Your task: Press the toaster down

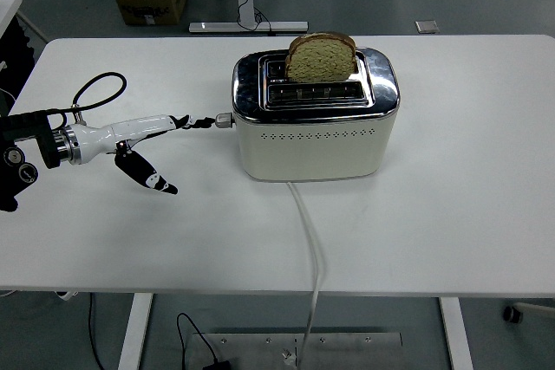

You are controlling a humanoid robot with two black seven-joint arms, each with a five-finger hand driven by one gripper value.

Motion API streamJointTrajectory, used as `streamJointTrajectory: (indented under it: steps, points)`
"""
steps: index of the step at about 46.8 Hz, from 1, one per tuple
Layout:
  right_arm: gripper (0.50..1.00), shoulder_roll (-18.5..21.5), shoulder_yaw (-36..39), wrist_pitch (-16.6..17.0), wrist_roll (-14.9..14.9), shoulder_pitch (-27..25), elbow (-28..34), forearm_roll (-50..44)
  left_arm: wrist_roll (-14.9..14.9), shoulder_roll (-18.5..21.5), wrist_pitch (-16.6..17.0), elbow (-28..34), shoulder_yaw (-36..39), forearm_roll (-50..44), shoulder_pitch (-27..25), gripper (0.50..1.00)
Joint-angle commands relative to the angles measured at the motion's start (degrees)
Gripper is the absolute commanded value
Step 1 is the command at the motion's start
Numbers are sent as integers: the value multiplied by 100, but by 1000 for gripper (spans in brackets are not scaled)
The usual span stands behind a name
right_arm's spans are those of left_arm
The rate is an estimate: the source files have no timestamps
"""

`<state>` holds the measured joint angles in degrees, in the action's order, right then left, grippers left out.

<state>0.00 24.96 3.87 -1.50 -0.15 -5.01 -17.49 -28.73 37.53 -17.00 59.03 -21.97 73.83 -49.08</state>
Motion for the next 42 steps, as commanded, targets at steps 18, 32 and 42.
streamJointTrajectory:
  steps: [18, 32, 42]
  points:
    - [998, 0, 0, 0, 1, -3, 0, 0, -27, 79, -5, -5, -9, -18, 13, 1000]
    - [998, 0, 0, 0, 1, -3, 0, 0, -80, 105, -5, -5, -18, -62, 13, 1000]
    - [998, 0, 0, 0, 1, -3, 8, 0, -80, 88, -5, 4, -27, -70, -13, 1000]
